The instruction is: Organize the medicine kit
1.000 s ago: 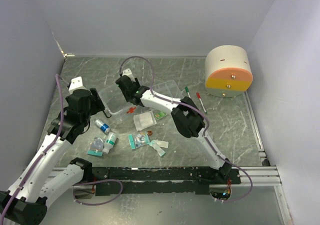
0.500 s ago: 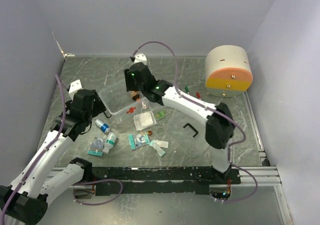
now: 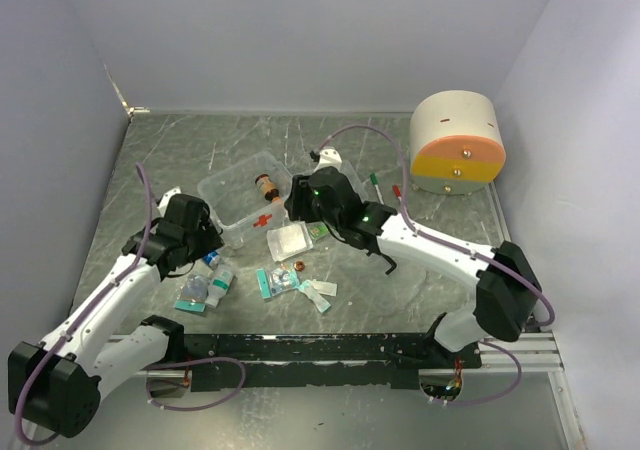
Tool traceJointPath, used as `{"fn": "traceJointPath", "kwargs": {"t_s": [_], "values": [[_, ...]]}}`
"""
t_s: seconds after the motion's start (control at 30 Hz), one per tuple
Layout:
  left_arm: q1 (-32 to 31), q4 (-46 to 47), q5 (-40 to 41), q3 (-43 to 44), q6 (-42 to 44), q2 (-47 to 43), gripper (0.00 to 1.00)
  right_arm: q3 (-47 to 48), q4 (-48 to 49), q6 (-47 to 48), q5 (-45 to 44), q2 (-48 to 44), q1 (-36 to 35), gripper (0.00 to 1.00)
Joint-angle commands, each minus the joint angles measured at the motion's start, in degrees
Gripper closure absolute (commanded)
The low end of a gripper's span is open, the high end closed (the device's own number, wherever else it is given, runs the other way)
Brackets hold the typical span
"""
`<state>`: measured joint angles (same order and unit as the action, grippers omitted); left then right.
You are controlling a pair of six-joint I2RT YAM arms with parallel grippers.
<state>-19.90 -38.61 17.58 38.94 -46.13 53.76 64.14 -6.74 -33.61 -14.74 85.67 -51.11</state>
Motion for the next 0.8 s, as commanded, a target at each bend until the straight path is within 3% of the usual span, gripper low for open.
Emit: {"fn": "traceJointPath", "kwargs": {"t_s": [0.0, 0.23, 0.5, 0.77], "values": [[0.3, 0.9, -15.8, -0.3, -0.5, 1.0, 0.21, -3.7, 3.7, -2.8, 2.2, -4.4, 0.2, 0.5], [-2.1, 2.7, -16.0, -4.2, -2.6, 1.1, 0.21, -5.6, 5.8, -3.7, 4.2, -4.8, 0.2, 0.5], [-6.6, 0.2, -9.4, -3.8, -4.9, 6.7, 0.18, -5.8, 5.4, -3.5, 2.6, -4.8, 0.2, 0.5], [-13.5, -4.5, -2.3, -2.4, -8.2, 8.6, 0.26, -6.0, 5.2, -3.9, 2.2, -4.4, 0.3, 0.5]]}}
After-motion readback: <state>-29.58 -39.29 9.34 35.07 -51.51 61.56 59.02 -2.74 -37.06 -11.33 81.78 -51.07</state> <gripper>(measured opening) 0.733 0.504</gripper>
